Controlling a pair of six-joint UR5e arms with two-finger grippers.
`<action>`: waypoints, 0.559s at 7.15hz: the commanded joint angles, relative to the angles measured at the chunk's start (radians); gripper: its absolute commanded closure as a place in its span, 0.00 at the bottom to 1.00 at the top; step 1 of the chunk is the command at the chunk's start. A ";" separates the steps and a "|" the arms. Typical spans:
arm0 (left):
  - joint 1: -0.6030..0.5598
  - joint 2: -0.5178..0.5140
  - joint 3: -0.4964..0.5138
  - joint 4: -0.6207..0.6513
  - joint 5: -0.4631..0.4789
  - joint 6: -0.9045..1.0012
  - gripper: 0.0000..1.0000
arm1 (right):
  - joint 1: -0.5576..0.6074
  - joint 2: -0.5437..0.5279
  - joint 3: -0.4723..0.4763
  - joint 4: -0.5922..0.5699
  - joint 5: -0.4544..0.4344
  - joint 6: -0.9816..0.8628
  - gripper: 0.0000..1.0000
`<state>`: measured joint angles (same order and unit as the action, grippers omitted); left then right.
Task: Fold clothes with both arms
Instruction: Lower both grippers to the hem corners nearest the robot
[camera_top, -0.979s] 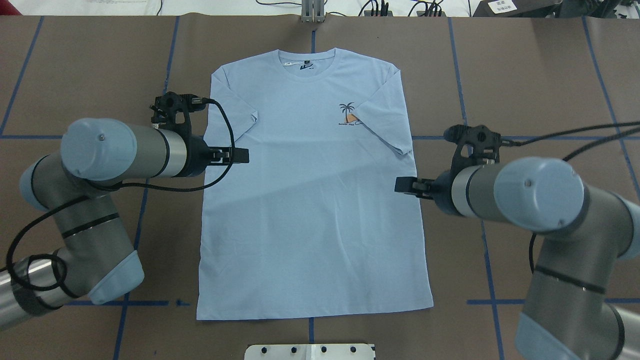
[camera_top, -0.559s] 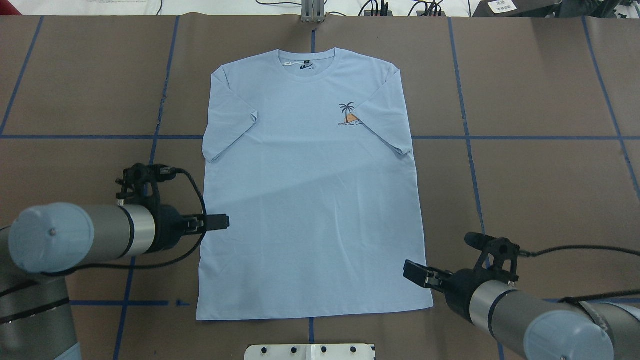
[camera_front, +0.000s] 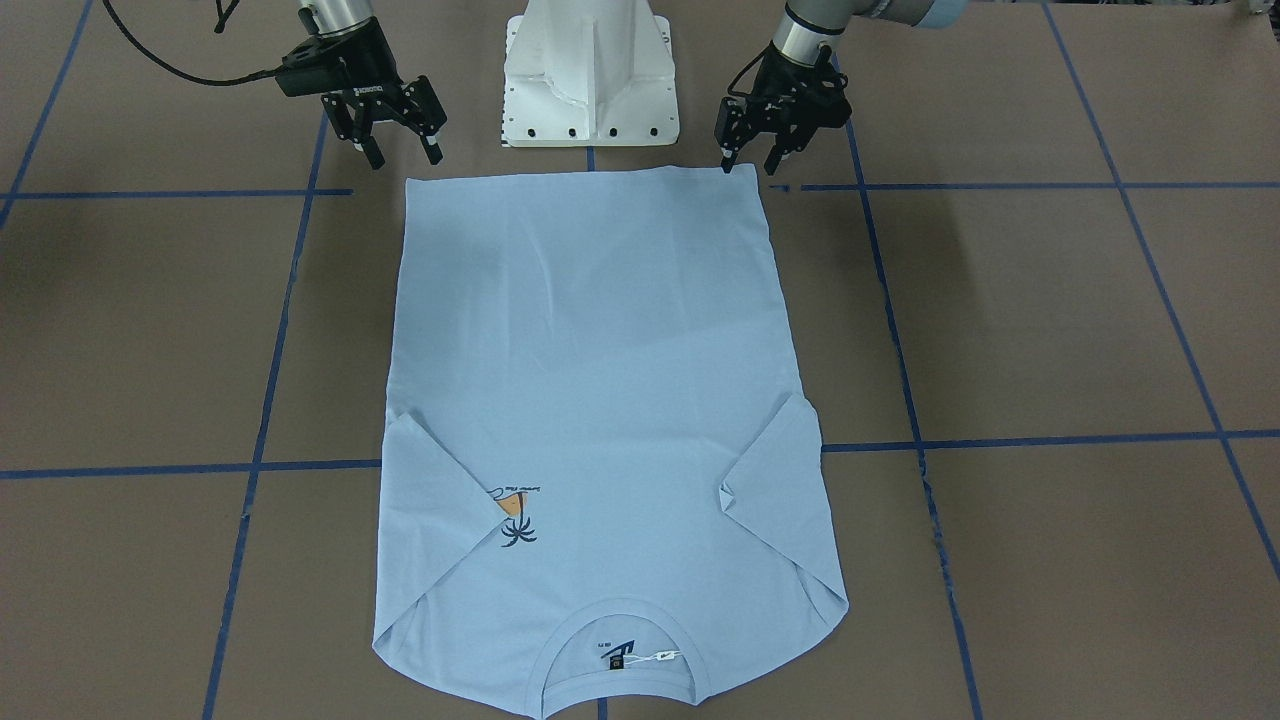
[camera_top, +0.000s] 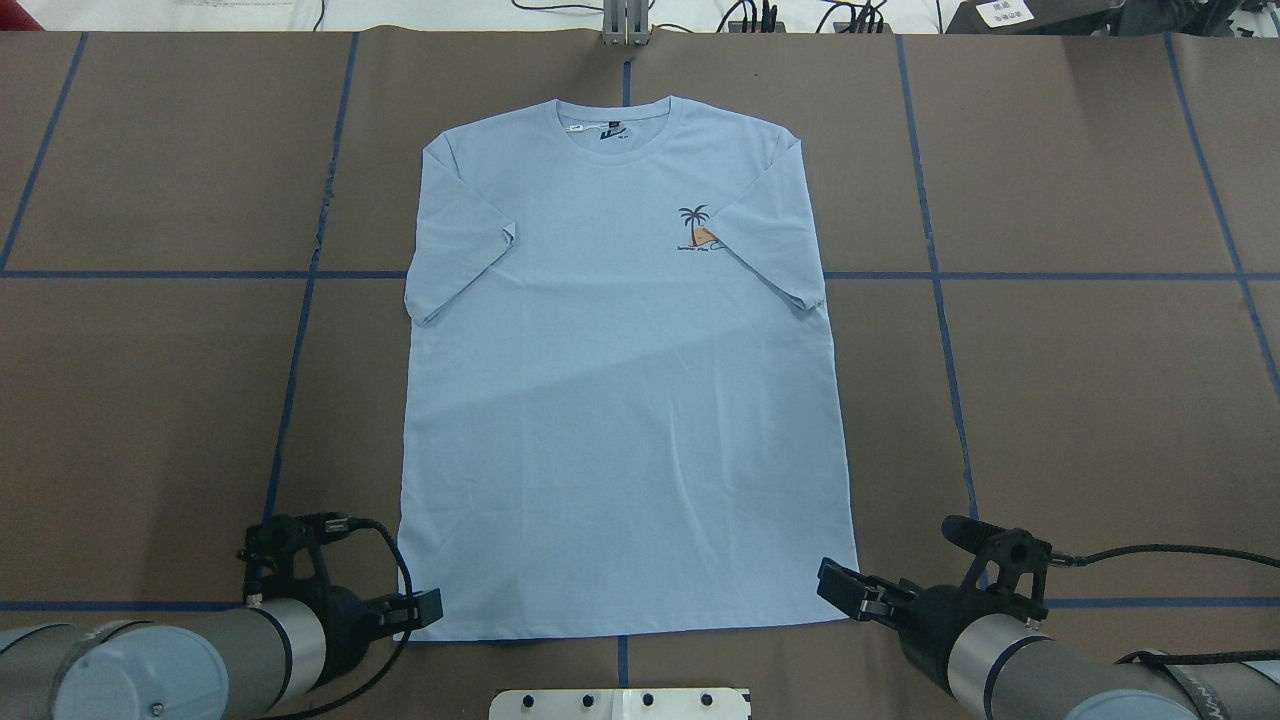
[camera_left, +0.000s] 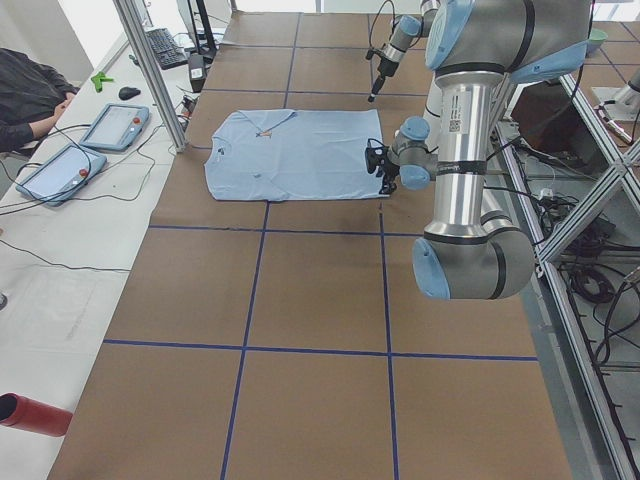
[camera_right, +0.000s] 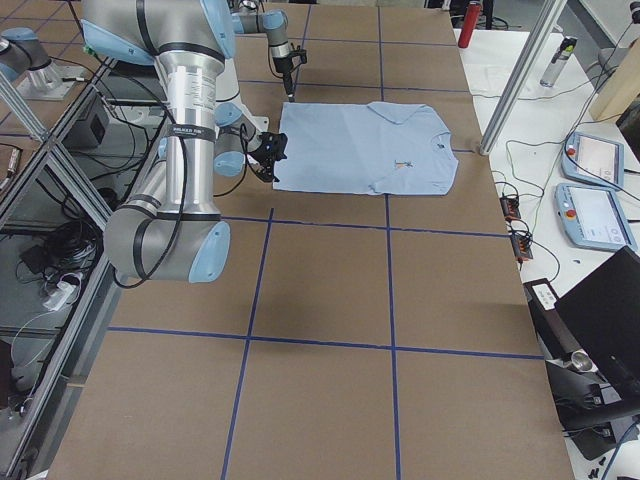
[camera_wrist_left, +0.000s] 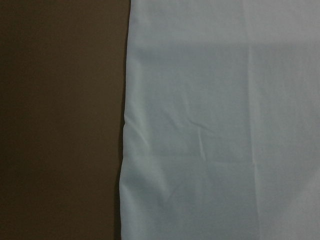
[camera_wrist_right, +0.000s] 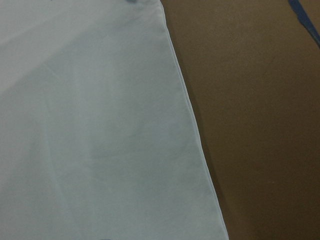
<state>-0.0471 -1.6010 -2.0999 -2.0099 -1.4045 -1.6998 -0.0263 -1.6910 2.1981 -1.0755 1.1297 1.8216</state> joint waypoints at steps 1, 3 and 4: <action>0.041 -0.004 0.015 0.040 0.009 -0.049 0.47 | -0.001 0.001 0.000 -0.001 -0.008 0.001 0.03; 0.041 -0.008 0.015 0.040 0.009 -0.050 0.49 | -0.001 0.001 -0.001 -0.001 -0.008 0.001 0.03; 0.041 -0.016 0.015 0.040 0.007 -0.050 0.61 | -0.001 -0.001 -0.001 -0.001 -0.014 0.001 0.03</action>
<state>-0.0068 -1.6094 -2.0851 -1.9702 -1.3963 -1.7491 -0.0276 -1.6907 2.1974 -1.0768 1.1200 1.8223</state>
